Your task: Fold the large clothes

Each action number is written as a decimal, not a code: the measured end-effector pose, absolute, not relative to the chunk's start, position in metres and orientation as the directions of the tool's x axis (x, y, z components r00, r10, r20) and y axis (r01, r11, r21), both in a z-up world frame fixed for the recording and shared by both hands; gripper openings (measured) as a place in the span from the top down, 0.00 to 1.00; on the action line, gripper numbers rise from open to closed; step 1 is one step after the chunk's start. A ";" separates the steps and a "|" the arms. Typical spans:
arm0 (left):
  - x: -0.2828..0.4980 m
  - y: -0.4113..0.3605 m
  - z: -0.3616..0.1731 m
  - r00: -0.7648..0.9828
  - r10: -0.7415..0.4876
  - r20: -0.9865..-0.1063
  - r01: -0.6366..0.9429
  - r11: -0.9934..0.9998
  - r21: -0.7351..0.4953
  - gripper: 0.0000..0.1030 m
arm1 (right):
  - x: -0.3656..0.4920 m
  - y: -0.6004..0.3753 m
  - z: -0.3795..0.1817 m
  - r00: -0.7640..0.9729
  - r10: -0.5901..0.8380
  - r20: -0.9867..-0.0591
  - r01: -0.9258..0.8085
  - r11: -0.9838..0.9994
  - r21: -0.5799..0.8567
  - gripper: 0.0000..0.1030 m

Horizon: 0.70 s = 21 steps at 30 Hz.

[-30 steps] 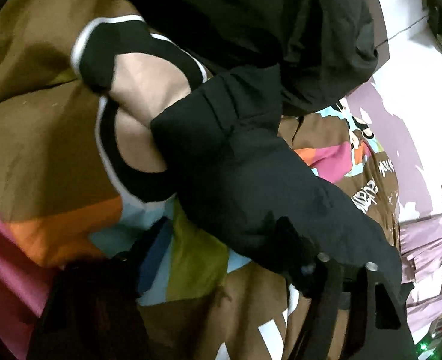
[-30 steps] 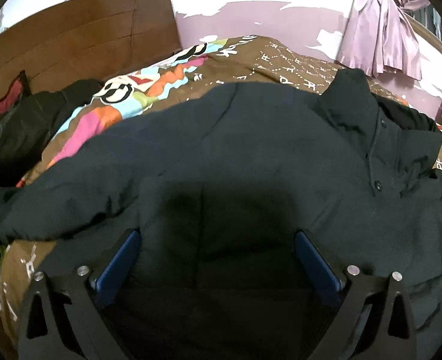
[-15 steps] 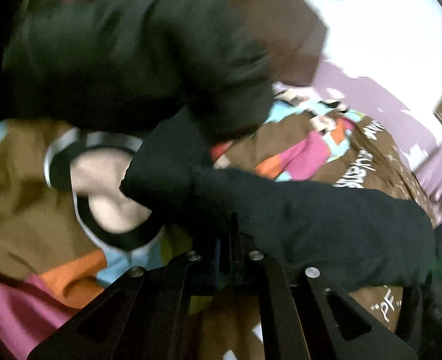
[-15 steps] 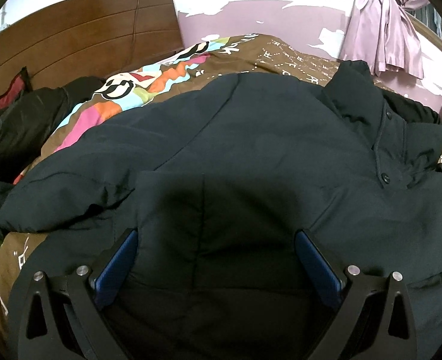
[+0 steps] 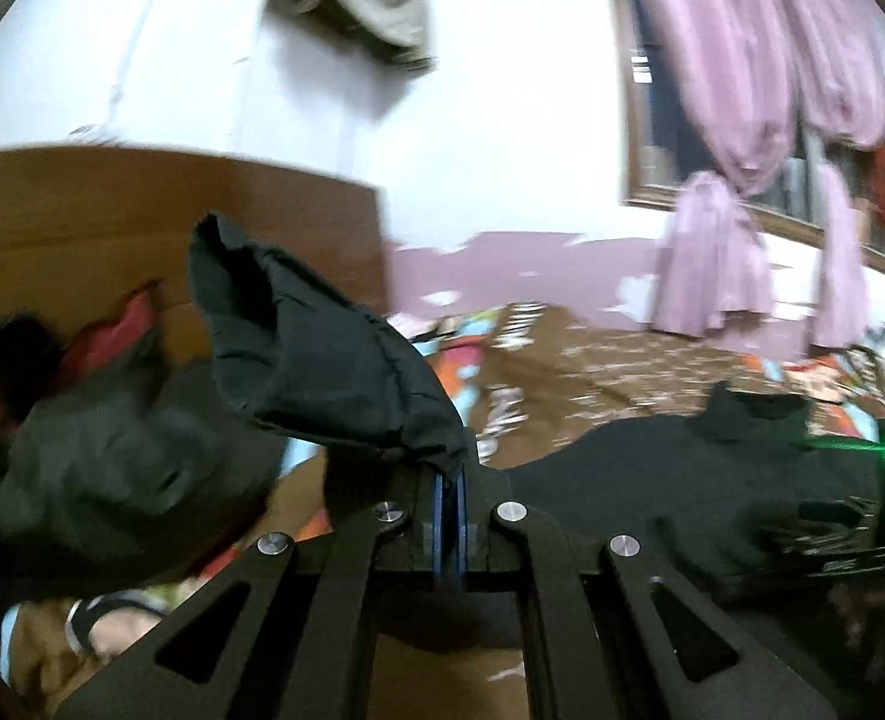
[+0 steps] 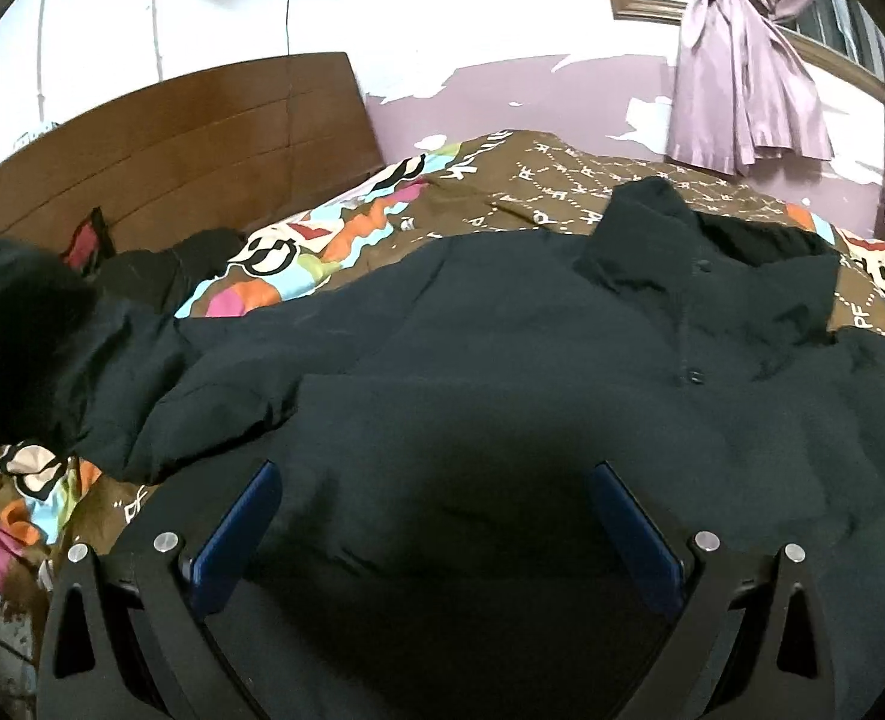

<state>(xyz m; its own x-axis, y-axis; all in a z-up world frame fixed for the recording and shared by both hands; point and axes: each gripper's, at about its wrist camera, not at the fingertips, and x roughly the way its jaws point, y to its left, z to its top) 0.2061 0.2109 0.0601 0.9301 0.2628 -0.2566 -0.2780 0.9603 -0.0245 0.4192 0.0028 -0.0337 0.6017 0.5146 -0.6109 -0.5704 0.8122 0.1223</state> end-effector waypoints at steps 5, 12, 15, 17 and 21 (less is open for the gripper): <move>0.233 0.161 0.084 0.956 0.084 -0.280 -0.071 0.996 0.057 0.99 | 0.418 -0.032 -0.032 0.651 0.474 -0.593 -0.524 0.846 0.102 0.00; 0.310 0.087 0.067 0.856 -0.135 -0.499 0.209 0.973 0.094 0.99 | 0.426 -0.088 -0.021 0.716 0.426 -0.553 -0.418 0.896 0.150 0.00; 0.344 0.051 0.043 0.771 -0.187 -0.609 0.289 0.954 0.074 0.99 | 0.428 -0.110 -0.018 0.740 0.403 -0.539 -0.377 0.912 0.164 0.00; 0.354 0.032 0.028 0.734 -0.188 -0.653 0.318 0.944 0.086 0.99 | 0.429 -0.125 -0.018 0.746 0.403 -0.530 -0.359 0.914 0.190 0.00; 0.362 0.012 -0.006 0.668 -0.183 -0.721 0.353 0.931 0.091 0.99 | 0.434 -0.154 -0.022 0.718 0.457 -0.526 -0.344 0.889 0.303 0.00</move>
<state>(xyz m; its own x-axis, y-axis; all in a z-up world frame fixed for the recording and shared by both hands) 0.3621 0.0121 -0.0056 0.6683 -0.1826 -0.7212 0.3529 0.9312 0.0912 0.4339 -0.1539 -0.0222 0.7176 0.4571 -0.5255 -0.3443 0.8887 0.3028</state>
